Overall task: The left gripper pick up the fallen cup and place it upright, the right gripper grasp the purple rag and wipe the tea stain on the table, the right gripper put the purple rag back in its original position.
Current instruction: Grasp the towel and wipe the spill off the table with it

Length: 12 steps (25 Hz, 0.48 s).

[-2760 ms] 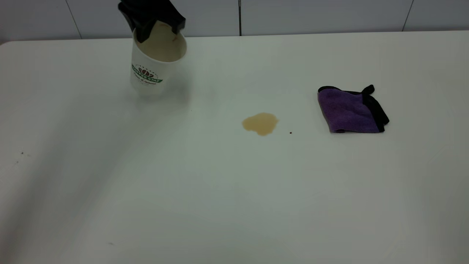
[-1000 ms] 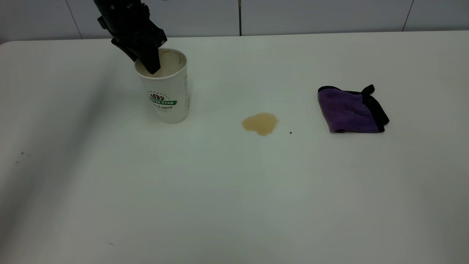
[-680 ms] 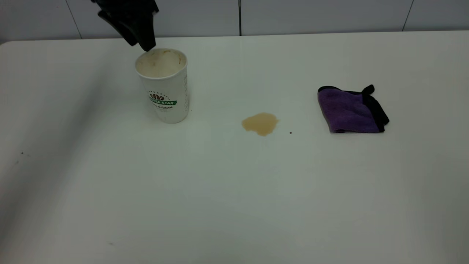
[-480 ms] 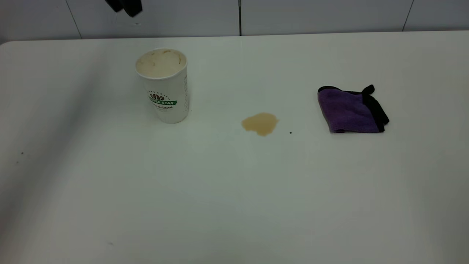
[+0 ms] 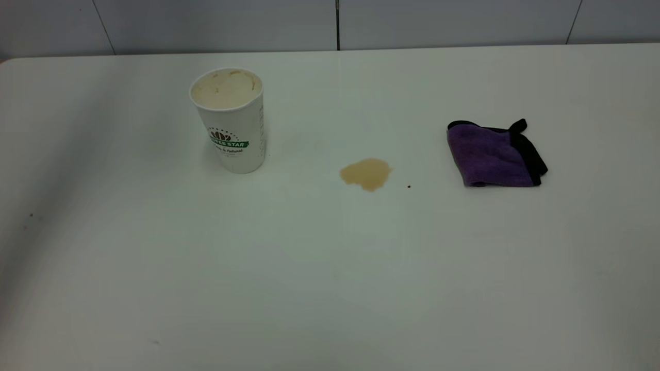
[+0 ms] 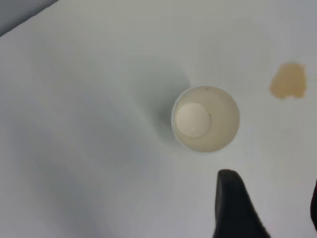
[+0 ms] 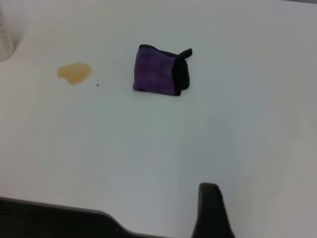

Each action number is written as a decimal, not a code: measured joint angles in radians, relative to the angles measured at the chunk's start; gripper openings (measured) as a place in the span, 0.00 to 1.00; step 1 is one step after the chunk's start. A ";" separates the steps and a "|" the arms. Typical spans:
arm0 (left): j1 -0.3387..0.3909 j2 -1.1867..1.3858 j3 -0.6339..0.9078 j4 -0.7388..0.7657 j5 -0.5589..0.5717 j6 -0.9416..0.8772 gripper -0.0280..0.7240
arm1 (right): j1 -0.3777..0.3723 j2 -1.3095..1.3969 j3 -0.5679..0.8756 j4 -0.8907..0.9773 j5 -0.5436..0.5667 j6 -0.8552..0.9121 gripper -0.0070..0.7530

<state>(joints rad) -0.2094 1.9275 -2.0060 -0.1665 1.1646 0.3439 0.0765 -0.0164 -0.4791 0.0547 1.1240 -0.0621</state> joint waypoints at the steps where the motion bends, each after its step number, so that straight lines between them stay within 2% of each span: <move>1: 0.000 -0.022 0.019 0.000 0.000 -0.020 0.59 | 0.000 0.000 0.000 0.000 0.000 0.000 0.75; 5: 0.000 -0.151 0.175 0.000 0.000 -0.080 0.59 | 0.000 0.000 0.000 0.000 0.000 0.000 0.75; 12: 0.000 -0.437 0.585 0.015 0.000 -0.114 0.59 | 0.000 0.000 0.000 0.000 0.000 0.000 0.75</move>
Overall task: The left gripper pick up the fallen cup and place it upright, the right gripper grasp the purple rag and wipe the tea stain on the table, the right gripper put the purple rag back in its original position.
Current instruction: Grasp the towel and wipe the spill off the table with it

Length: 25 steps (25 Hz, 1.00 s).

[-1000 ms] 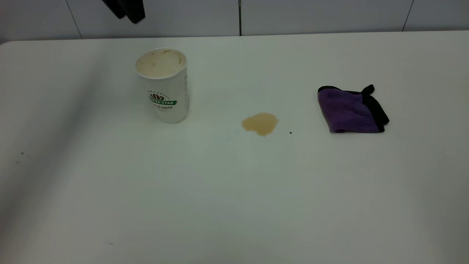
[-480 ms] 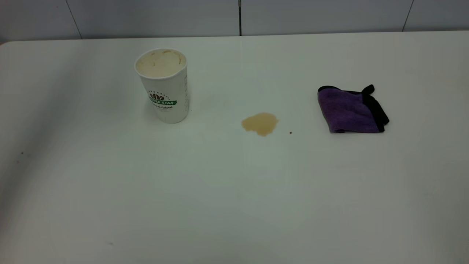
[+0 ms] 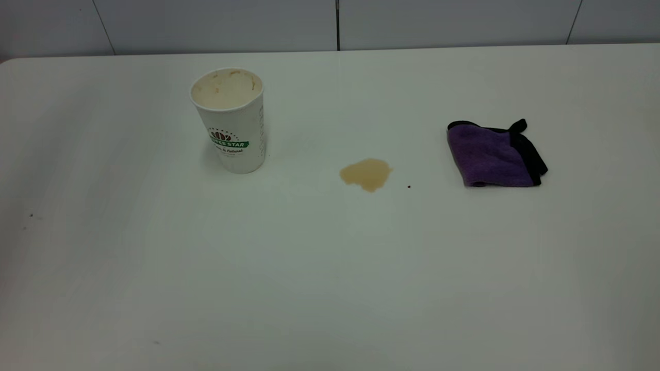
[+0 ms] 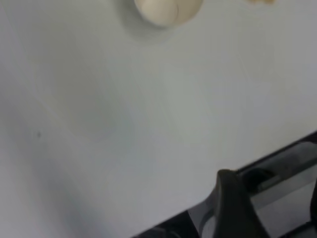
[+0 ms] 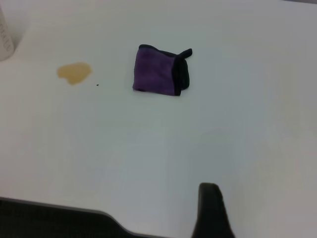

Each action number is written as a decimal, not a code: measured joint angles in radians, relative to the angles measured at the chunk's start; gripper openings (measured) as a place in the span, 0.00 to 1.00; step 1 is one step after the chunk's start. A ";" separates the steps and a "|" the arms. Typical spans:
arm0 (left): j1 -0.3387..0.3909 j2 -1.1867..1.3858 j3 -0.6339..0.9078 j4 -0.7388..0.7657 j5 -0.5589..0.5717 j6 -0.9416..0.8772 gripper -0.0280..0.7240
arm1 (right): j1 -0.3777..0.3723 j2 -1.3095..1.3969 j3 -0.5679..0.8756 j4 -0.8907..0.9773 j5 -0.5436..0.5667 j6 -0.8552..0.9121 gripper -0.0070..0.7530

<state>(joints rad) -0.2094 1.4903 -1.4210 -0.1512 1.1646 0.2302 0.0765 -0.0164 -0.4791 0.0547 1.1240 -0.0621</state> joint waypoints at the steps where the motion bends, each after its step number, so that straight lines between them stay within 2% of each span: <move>1: 0.000 -0.043 0.060 0.008 0.000 -0.011 0.59 | 0.000 0.000 0.000 0.000 0.000 0.000 0.75; 11: 0.000 -0.437 0.525 0.079 0.000 -0.098 0.59 | 0.000 0.000 0.000 0.000 0.000 0.000 0.75; 15: 0.000 -0.593 0.683 0.096 0.000 -0.129 0.62 | 0.000 0.000 0.000 0.000 0.000 0.000 0.75; 21: 0.000 -0.804 0.881 0.098 -0.020 -0.153 0.68 | 0.000 0.000 0.000 0.000 0.000 0.000 0.75; 25: 0.000 -0.929 0.932 0.099 -0.051 -0.155 0.69 | 0.000 0.000 0.000 0.000 0.000 0.000 0.75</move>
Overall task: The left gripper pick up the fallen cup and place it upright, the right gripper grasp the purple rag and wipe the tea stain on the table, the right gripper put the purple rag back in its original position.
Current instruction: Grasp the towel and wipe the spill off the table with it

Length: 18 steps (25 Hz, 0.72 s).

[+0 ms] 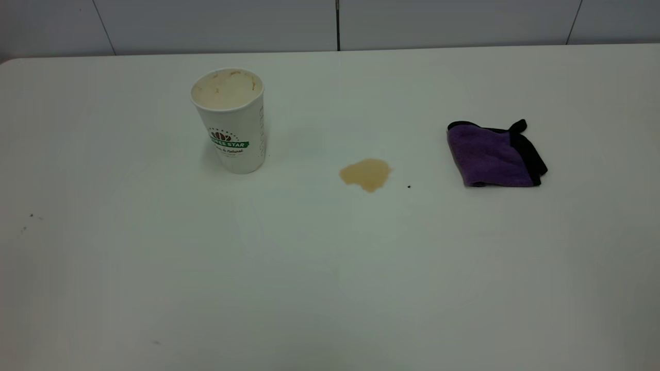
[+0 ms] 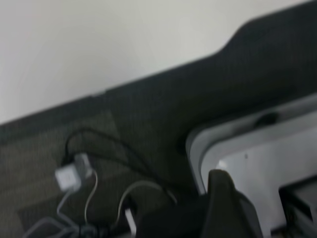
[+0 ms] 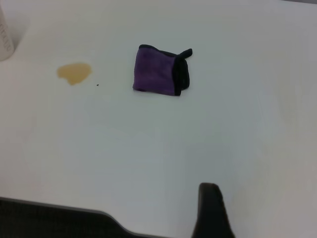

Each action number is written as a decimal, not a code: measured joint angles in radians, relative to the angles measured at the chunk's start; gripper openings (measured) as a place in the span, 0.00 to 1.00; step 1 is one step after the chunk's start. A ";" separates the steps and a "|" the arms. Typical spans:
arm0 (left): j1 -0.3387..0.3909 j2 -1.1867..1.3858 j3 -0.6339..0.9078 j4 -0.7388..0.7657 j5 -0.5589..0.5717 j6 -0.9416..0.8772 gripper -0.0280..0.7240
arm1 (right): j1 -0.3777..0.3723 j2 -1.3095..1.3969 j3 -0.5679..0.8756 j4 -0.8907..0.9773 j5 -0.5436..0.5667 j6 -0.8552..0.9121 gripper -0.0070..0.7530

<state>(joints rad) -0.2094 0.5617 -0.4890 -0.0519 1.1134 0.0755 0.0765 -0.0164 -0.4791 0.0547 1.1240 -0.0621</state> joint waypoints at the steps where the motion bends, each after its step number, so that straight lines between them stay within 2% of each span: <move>1: 0.000 -0.029 0.000 0.000 -0.004 -0.001 0.69 | 0.000 0.000 0.000 0.000 0.000 0.000 0.75; 18: 0.000 -0.541 0.001 0.000 0.011 -0.004 0.69 | 0.000 0.000 0.000 0.000 0.000 0.000 0.75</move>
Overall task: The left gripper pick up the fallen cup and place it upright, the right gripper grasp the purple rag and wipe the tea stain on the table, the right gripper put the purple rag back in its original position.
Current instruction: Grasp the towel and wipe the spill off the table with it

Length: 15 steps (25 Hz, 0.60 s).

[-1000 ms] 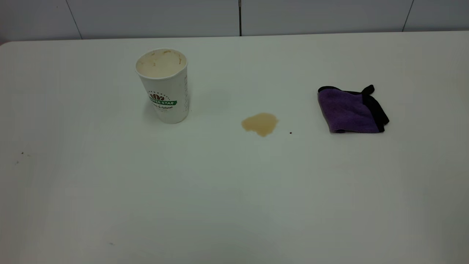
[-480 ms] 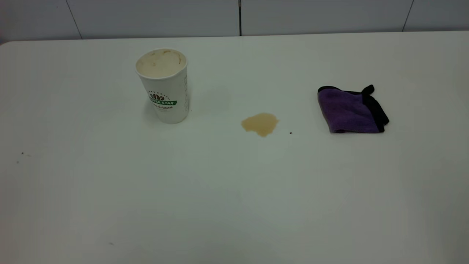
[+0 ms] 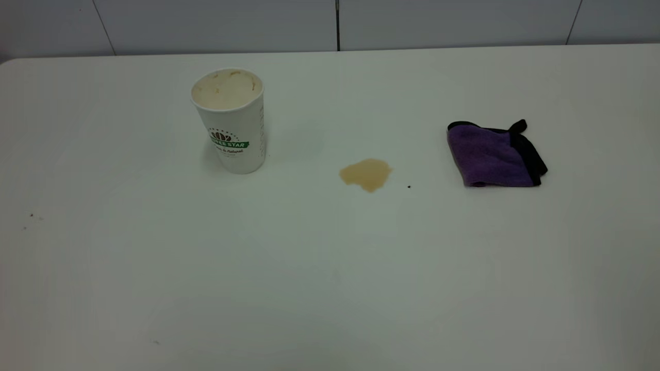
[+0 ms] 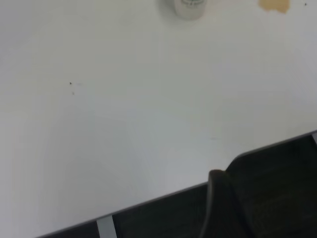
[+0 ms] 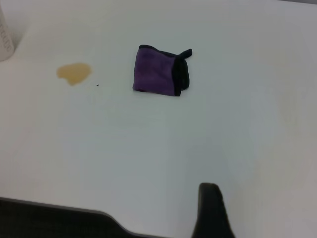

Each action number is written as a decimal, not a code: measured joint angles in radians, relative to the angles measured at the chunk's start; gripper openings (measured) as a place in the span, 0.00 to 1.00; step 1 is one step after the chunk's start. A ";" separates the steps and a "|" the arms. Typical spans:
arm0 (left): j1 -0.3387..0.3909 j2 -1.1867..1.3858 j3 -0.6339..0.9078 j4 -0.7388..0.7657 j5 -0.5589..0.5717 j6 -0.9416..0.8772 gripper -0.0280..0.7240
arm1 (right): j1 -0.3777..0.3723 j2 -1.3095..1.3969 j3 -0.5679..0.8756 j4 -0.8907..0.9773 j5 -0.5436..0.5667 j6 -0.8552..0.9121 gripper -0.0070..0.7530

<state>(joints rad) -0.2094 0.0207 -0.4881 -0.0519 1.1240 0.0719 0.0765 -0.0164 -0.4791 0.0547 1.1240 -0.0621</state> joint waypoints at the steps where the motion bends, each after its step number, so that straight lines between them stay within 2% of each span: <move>1: 0.001 -0.017 0.000 0.000 0.002 -0.001 0.69 | 0.000 0.000 0.000 0.000 0.000 0.000 0.75; 4: 0.029 -0.038 0.000 -0.002 0.008 -0.002 0.69 | 0.000 0.000 0.000 0.000 0.000 0.000 0.75; 10: 0.158 -0.040 0.000 -0.002 0.010 -0.004 0.69 | 0.000 0.000 0.000 0.013 0.000 0.000 0.75; 15: 0.175 -0.040 0.000 -0.002 0.010 -0.004 0.69 | 0.000 0.015 0.000 0.036 -0.002 0.001 0.75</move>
<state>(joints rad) -0.0347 -0.0195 -0.4881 -0.0540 1.1344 0.0682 0.0765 -0.0016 -0.4791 0.0907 1.1220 -0.0611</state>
